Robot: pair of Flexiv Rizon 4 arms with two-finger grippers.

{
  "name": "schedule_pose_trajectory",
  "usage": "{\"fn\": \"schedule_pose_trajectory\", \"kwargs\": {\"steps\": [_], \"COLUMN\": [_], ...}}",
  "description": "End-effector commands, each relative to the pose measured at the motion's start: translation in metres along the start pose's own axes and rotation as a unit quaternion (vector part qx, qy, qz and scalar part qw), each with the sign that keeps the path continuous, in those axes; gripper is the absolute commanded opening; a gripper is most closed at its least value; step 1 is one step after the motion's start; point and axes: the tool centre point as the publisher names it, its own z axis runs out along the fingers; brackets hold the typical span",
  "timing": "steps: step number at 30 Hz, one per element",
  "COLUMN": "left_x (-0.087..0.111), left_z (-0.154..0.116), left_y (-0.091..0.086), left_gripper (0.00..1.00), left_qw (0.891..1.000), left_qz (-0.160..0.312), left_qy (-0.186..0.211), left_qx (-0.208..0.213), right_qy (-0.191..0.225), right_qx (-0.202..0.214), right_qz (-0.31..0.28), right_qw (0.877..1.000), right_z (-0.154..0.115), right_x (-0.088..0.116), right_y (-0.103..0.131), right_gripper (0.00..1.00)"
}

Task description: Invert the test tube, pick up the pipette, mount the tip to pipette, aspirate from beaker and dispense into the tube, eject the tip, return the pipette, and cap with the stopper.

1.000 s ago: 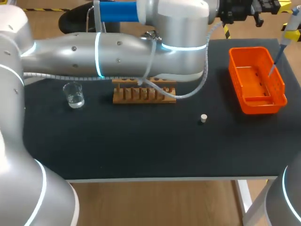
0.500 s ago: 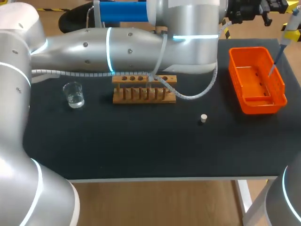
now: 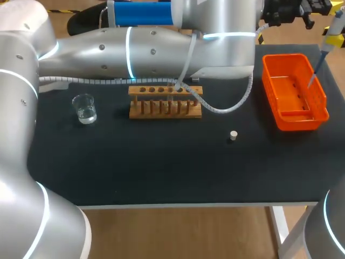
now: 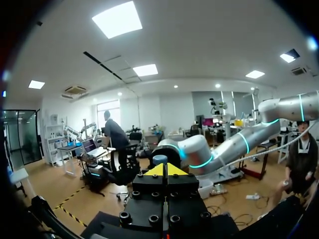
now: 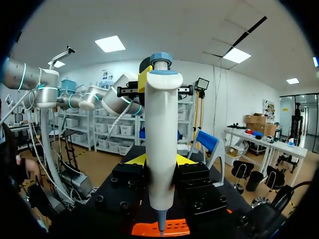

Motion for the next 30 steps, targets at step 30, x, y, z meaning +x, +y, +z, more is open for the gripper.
{"fn": "schedule_pose_trajectory", "kwargs": {"steps": [30], "left_x": [-0.001], "left_z": [0.015], "left_y": [0.02], "left_gripper": [0.0], "left_qw": [1.0], "left_qz": [-0.019], "left_qy": [-0.022], "left_qx": [-0.007], "right_qy": [0.002], "right_qx": [0.001], "right_qz": [0.0], "right_qw": [1.0], "right_z": [-0.001], "right_x": [-0.001], "right_y": [0.001], "right_gripper": [0.0]}}
